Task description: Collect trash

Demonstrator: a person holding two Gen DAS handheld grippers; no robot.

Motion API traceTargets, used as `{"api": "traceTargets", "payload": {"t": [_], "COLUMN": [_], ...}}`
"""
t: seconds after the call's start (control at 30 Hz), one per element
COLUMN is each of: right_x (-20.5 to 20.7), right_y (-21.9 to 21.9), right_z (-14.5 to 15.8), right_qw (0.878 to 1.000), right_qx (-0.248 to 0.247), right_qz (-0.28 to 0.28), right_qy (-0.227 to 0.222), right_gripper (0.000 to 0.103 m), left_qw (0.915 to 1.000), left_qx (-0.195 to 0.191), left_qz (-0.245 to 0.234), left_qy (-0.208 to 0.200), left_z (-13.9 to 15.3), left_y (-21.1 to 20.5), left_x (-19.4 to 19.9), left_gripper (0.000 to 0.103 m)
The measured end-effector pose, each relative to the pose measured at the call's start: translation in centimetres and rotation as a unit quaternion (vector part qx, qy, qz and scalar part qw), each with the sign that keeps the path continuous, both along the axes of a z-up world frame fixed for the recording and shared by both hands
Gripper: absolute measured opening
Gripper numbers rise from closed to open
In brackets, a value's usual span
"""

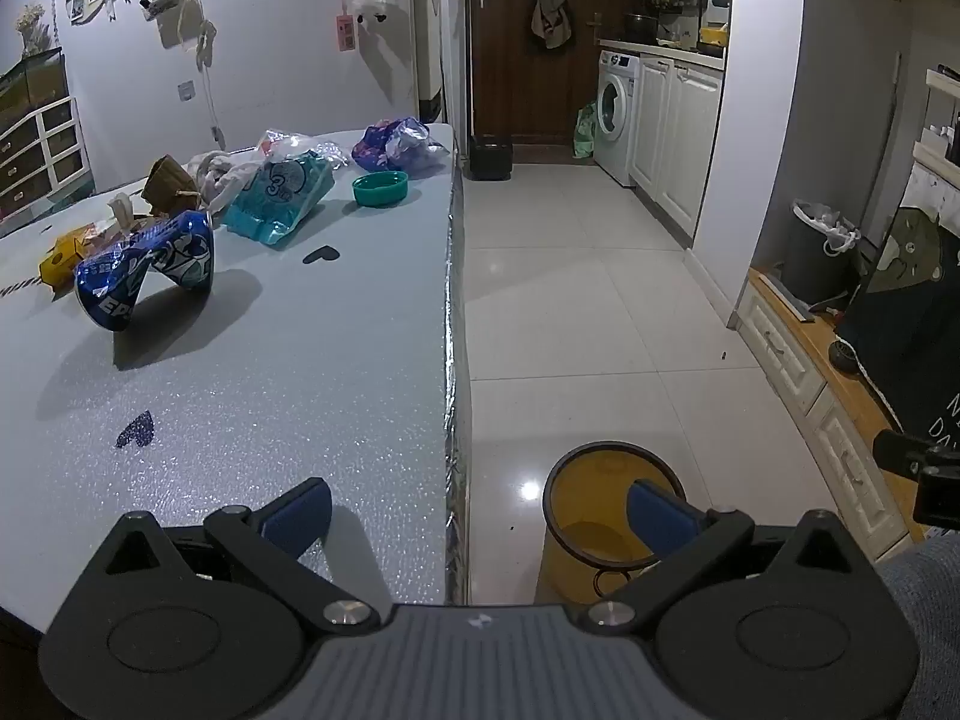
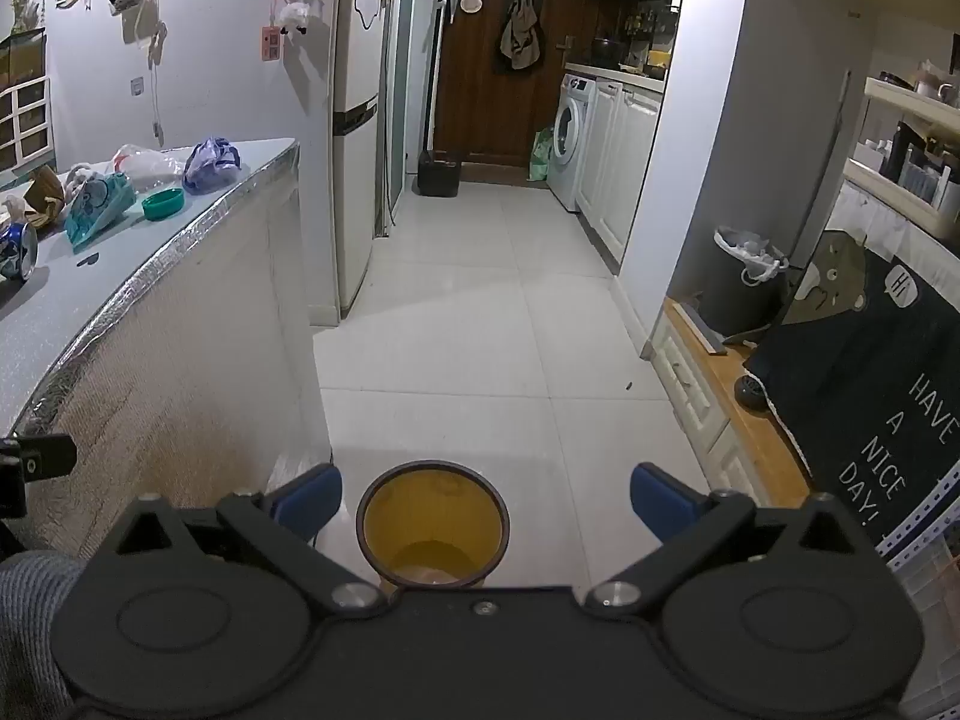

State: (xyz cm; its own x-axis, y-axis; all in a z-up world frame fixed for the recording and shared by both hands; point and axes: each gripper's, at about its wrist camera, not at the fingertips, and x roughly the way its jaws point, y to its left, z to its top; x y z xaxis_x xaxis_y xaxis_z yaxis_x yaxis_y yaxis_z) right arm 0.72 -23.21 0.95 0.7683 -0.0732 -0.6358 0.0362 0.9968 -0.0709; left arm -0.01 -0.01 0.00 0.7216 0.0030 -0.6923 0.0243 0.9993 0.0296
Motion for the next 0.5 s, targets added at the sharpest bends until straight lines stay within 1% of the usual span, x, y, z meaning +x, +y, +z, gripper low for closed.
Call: {"api": "traceTargets", "payload": {"t": [0.5], "right_x": [-0.07], "right_y": [-0.21], "right_z": [-0.12], "right_qw": [1.000], "right_qx": [0.000], "right_qz": [-0.001], "right_qy": [0.000], "right_gripper": [0.103], "left_qw": [1.0000], "left_qx": [-0.001], "left_qz": [0.000], "left_qy": [0.001], "left_z": [0.00], "left_y": [0.00], "left_x": [0.01], "left_gripper": [0.103]}}
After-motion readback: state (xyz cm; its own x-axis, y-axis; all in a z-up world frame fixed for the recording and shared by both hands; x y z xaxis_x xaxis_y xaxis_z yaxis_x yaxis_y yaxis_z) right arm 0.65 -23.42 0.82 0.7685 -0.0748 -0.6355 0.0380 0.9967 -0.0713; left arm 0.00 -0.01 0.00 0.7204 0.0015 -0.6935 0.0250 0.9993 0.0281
